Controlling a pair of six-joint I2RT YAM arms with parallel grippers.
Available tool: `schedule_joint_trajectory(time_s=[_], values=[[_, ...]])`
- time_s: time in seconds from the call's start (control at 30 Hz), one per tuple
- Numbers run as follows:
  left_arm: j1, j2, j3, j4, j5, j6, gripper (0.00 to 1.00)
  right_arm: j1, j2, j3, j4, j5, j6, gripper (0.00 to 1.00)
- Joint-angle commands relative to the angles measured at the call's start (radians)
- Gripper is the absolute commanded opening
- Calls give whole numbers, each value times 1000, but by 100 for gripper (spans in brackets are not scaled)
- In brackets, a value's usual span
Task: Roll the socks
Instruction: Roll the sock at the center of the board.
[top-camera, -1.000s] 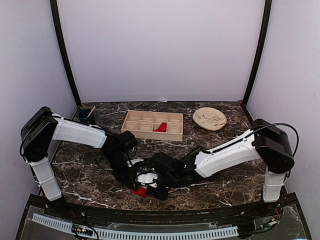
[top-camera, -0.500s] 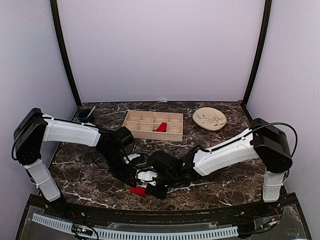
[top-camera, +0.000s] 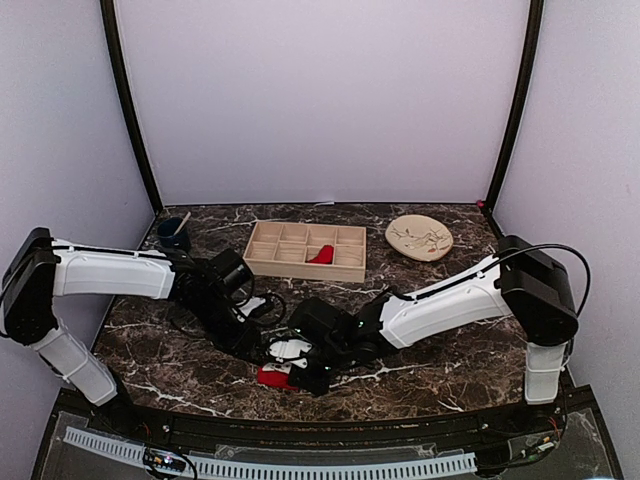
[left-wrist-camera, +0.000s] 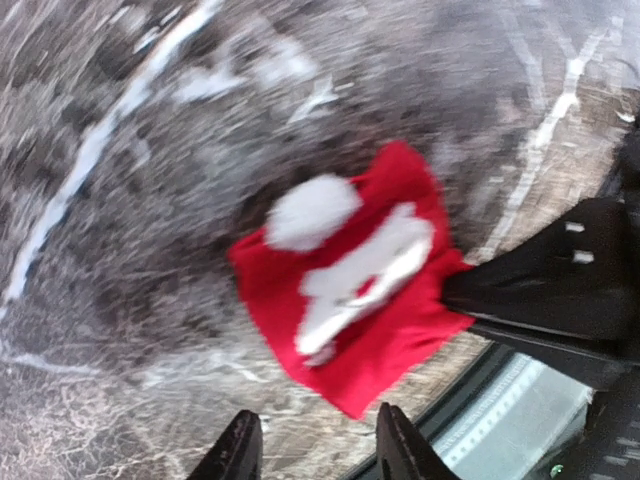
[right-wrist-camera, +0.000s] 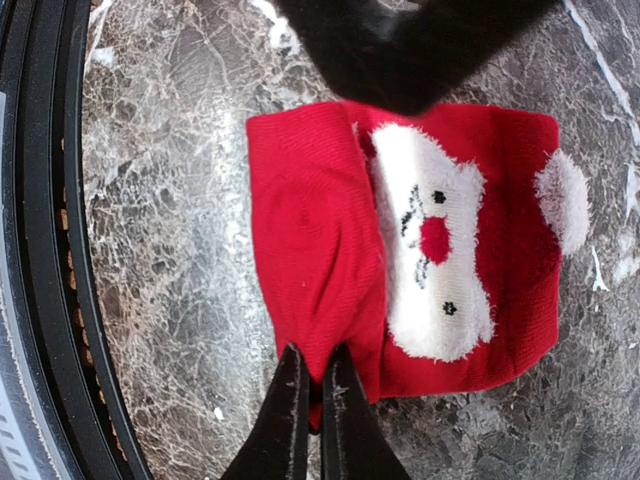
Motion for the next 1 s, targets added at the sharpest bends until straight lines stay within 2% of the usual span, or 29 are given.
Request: schedule_joint_trajectory(time_s=[0.0, 0.37, 0.63, 0.97], values=[[2, 17, -38, 34, -88, -48, 39, -13, 54, -22, -121, 44, 15, 4], [2, 38, -18, 111, -179, -33, 36, -26, 43, -32, -155, 54, 97, 3], [2, -56, -49, 168, -275, -51, 36, -75, 53, -38, -186, 80, 201, 3], [2, -100, -94, 255, -257, -26, 37, -137, 42, -56, -227, 108, 251, 3]])
